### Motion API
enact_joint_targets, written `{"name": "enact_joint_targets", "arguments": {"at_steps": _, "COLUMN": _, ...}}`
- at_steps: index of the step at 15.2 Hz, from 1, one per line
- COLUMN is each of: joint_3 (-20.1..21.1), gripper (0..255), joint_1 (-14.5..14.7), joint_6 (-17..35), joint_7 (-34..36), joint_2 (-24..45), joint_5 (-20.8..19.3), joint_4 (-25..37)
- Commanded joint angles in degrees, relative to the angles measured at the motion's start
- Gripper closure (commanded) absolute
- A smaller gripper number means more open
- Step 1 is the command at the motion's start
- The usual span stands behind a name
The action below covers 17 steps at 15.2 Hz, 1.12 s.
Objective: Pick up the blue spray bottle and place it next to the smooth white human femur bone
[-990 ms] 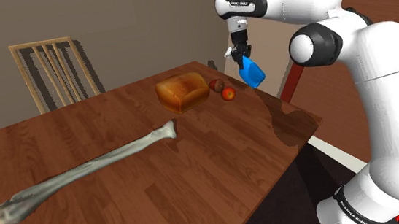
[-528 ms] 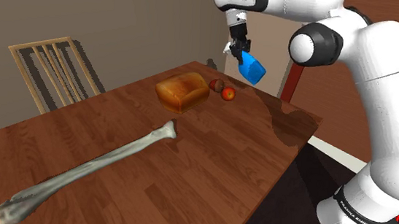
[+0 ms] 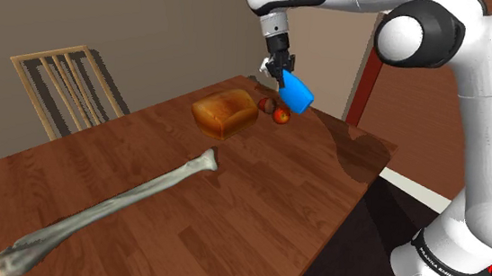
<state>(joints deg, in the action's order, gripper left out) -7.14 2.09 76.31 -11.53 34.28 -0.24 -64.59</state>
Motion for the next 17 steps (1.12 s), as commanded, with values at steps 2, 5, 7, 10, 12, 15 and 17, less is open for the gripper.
{"name": "enact_joint_targets", "arguments": {"at_steps": 2, "joint_3": 0.97, "gripper": 255, "joint_1": 2.74, "joint_6": 1.43, "joint_7": 3.61, "joint_2": -2.8, "joint_5": 0.55, "joint_4": -4.39}}
{"name": "enact_joint_targets", "arguments": {"at_steps": 5, "joint_3": 2.03, "gripper": 255, "joint_1": 5.25, "joint_6": 2.2, "joint_7": 7.09, "joint_2": -4.43, "joint_5": 1.23, "joint_4": -6.88}}
{"name": "enact_joint_targets", "arguments": {"at_steps": 7, "joint_3": 2.77, "gripper": 255, "joint_1": 6.89, "joint_6": 2.57, "joint_7": 9.41, "joint_2": -5.19, "joint_5": 1.72, "joint_4": -8.01}}
{"name": "enact_joint_targets", "arguments": {"at_steps": 10, "joint_3": 3.9, "gripper": 255, "joint_1": 9.31, "joint_6": 2.93, "joint_7": 12.91, "joint_2": -5.86, "joint_5": 2.51, "joint_4": -9.01}}
{"name": "enact_joint_targets", "arguments": {"at_steps": 12, "joint_3": 4.68, "gripper": 255, "joint_1": 10.9, "joint_6": 3.05, "joint_7": 15.24, "joint_2": -6.0, "joint_5": 3.05, "joint_4": -9.21}}
{"name": "enact_joint_targets", "arguments": {"at_steps": 15, "joint_3": 5.84, "gripper": 255, "joint_1": 13.28, "joint_6": 3.07, "joint_7": 18.75, "joint_2": -5.77, "joint_5": 3.87, "joint_4": -8.84}}
{"name": "enact_joint_targets", "arguments": {"at_steps": 17, "joint_3": 6.61, "gripper": 255, "joint_1": 14.85, "joint_6": 2.97, "joint_7": 21.08, "joint_2": -5.31, "joint_5": 4.4, "joint_4": -8.13}}
